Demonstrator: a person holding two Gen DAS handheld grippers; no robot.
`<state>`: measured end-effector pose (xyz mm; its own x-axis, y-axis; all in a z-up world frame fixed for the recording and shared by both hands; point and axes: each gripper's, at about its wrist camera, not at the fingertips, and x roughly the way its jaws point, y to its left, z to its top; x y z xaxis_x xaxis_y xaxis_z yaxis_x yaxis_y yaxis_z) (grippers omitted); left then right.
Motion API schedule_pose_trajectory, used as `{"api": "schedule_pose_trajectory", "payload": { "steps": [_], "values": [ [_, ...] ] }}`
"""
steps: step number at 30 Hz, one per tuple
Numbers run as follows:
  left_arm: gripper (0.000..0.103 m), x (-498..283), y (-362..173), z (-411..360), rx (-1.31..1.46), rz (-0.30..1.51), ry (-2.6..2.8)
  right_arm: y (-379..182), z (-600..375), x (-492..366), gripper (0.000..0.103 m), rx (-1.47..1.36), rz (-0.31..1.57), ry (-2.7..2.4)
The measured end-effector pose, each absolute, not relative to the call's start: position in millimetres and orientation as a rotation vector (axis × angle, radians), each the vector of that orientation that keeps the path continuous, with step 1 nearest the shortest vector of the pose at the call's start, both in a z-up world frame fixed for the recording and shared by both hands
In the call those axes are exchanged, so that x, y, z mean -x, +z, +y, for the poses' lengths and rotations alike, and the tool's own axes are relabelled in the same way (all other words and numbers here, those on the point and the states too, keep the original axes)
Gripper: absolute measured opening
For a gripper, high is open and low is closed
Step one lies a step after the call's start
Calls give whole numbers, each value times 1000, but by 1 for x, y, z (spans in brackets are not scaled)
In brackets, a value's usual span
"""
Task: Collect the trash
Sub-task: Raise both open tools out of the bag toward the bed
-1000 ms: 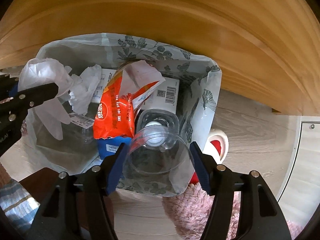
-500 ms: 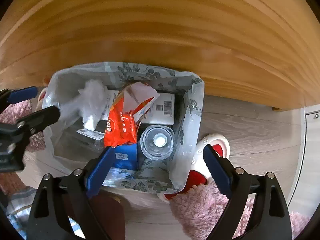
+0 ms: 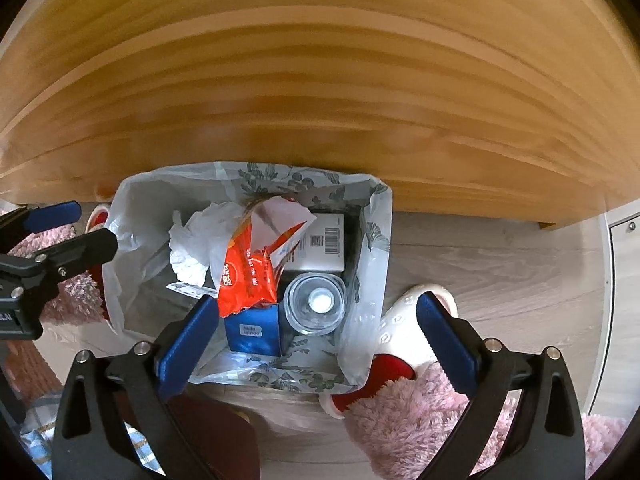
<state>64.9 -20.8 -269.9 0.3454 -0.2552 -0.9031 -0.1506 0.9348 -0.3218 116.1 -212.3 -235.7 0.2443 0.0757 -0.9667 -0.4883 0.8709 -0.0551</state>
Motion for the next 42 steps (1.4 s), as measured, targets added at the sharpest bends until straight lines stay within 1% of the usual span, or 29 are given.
{"api": "schedule_pose_trajectory", "payload": {
  "steps": [9, 22, 42],
  "values": [
    [95, -60, -254, -16, 378, 1163, -63, -217, -220, -112, 95, 353, 1216, 394],
    [95, -44, -205, -18, 273, 976, -83, -171, -232, -96, 95, 281, 1009, 400],
    [95, -29, -159, -21, 194, 821, -89, -114, -241, -75, 95, 163, 720, 452]
  ]
}}
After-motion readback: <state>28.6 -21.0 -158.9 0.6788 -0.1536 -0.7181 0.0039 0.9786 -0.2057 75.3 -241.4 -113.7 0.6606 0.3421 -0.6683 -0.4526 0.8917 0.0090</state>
